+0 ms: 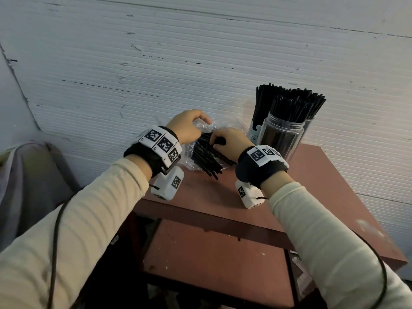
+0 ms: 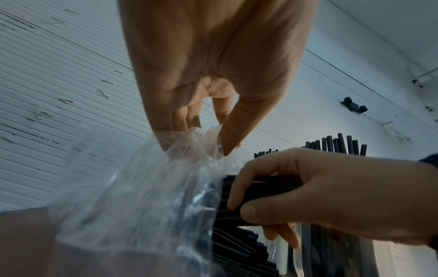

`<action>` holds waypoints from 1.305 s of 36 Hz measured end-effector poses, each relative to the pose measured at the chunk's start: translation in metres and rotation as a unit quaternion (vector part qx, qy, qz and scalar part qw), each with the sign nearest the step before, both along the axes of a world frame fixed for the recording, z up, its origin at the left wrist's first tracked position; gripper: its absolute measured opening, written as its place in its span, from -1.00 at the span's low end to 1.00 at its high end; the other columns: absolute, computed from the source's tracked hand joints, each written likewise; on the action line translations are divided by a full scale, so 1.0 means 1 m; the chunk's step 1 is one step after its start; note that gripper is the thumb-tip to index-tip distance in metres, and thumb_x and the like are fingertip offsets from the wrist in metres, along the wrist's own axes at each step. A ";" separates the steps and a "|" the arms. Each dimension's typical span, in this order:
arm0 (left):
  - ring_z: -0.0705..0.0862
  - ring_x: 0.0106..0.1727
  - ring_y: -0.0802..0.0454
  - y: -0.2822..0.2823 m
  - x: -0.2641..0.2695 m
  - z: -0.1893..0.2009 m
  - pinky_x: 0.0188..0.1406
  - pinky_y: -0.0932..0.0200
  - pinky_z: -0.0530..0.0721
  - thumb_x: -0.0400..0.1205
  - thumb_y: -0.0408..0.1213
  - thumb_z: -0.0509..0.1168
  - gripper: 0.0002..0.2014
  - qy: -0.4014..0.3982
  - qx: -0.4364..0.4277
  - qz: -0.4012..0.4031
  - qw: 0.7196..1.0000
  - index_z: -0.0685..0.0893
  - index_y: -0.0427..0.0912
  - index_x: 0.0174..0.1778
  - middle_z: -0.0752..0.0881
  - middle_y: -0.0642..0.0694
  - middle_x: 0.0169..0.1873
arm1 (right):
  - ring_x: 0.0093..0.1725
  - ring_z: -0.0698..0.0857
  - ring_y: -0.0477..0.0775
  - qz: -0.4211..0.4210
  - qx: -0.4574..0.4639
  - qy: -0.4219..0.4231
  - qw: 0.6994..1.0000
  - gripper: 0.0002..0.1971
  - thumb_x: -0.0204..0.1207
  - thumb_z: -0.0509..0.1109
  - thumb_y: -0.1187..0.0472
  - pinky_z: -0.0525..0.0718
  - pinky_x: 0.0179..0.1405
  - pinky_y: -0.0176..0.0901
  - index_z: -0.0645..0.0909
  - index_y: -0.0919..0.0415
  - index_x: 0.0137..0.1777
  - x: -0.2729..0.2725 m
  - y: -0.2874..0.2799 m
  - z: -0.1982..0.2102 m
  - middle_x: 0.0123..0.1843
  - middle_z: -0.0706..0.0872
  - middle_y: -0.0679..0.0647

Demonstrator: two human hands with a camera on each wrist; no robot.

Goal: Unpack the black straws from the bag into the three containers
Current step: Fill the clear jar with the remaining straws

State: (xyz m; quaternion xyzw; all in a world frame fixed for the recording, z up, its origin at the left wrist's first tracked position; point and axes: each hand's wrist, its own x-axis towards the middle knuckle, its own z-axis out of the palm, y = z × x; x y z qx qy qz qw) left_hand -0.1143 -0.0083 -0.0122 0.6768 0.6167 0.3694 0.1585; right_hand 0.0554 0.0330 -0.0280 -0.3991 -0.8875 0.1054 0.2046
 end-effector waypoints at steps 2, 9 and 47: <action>0.52 0.48 0.06 -0.001 0.001 0.000 0.22 0.15 0.59 0.53 -0.58 0.25 -0.57 0.003 -0.001 0.000 1.000 0.66 0.08 0.08 0.54 -0.08 0.48 | 0.04 0.66 0.07 -0.001 -0.003 0.004 1.000 -0.82 0.47 0.36 0.40 0.41 -0.03 -0.41 0.75 0.23 -0.01 0.002 -0.001 0.001 0.04 0.76 0.11; 0.70 -0.01 -0.17 -0.005 0.006 -0.001 0.11 -0.22 0.72 0.48 -0.53 0.26 -0.55 0.029 -0.002 0.013 0.999 0.63 0.15 0.08 0.58 -0.08 0.40 | -0.19 0.63 -0.06 -0.015 -0.036 0.007 0.999 -0.79 0.51 0.37 0.35 0.57 -0.11 -0.33 0.79 0.11 0.01 0.014 -0.007 0.011 -0.09 0.67 -0.04; 0.67 -0.40 0.14 -0.004 0.130 0.027 -0.17 0.18 0.66 0.62 -0.11 0.40 -0.83 -0.181 0.071 -0.182 0.964 0.68 -0.11 -0.22 0.67 0.00 -0.48 | 0.24 0.52 -0.29 0.035 0.251 0.222 0.941 -0.59 0.61 0.34 0.10 0.55 0.24 -0.41 0.53 0.13 0.43 0.097 -0.070 0.126 0.29 0.55 -0.11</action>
